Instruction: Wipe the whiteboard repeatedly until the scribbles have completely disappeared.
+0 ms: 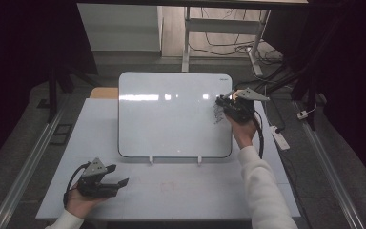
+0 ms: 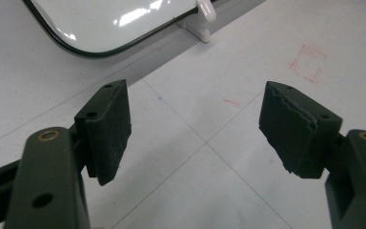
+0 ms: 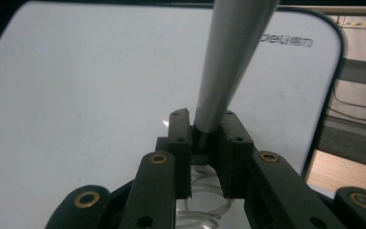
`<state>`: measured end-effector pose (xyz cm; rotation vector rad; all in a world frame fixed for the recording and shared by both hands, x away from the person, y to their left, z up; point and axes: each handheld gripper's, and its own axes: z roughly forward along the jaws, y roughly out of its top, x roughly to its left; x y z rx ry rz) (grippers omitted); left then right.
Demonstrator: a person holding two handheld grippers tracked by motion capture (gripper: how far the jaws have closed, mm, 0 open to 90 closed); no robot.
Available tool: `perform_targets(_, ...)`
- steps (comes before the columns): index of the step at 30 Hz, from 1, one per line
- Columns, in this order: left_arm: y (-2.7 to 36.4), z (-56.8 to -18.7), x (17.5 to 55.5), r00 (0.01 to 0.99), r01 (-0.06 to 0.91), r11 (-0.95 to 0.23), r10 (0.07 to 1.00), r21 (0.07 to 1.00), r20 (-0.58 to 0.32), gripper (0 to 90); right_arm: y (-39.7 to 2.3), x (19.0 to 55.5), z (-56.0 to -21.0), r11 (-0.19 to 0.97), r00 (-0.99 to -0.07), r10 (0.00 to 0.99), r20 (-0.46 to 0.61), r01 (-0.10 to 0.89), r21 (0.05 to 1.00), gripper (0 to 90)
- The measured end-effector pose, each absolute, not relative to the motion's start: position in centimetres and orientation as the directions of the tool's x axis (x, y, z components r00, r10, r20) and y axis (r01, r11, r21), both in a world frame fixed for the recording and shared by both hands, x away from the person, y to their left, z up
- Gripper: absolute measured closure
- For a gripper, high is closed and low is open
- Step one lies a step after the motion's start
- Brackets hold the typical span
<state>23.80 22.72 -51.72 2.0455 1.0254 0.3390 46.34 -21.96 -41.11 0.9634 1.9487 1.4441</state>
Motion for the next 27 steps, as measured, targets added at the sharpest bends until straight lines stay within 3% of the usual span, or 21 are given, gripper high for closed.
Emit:
perform_targets(3, 22.7, -51.7, 23.7, 0.635, 0.547, -0.347, 0.765, 0.762, -0.108, 27.0, -22.8, 46.7, -41.0, 0.094, -0.564, 0.823, 0.066, 0.249, 0.964, 77.7)
perform_targets(8, 22.8, -51.7, 23.8, 0.635, 0.548, -0.346, 0.765, 0.762, -0.109, 27.0, -21.6, 46.2, -41.4, 0.158, -0.625, 0.78, 0.032, 0.246, 0.956, 77.7)
perform_targets(13, 22.8, -51.6, 23.6, 0.637, 0.543, -0.347, 0.763, 0.765, -0.106, 27.0, -22.3, 46.3, -41.2, 0.117, -0.572, 0.819, 0.047, 0.247, 0.962, 77.7)
perform_targets(16, 22.9, -51.7, 23.7, 0.634, 0.546, -0.343, 0.766, 0.765, -0.109, 27.0, -21.3, 45.7, -41.6, 0.207, -0.624, 0.781, -0.019, 0.23, 0.951, 77.7)
perform_targets(22, 22.7, -51.6, 23.6, 0.64, 0.541, -0.351, 0.762, 0.764, -0.103, 27.0, -22.5, 45.9, -41.7, 0.107, -0.566, 0.823, 0.049, 0.24, 0.965, 77.7)
perform_targets(25, 22.8, -51.7, 23.8, 0.635, 0.547, -0.347, 0.765, 0.762, -0.108, 27.0, -21.4, 45.3, -42.3, 0.166, -0.625, 0.78, 0.015, 0.23, 0.959, 77.7)
perform_targets(27, 22.7, -51.8, 23.8, 0.636, 0.549, -0.35, 0.764, 0.759, -0.107, 27.0, -21.9, 45.4, -42.2, 0.143, -0.604, 0.797, 0.024, 0.226, 0.964, 77.7)
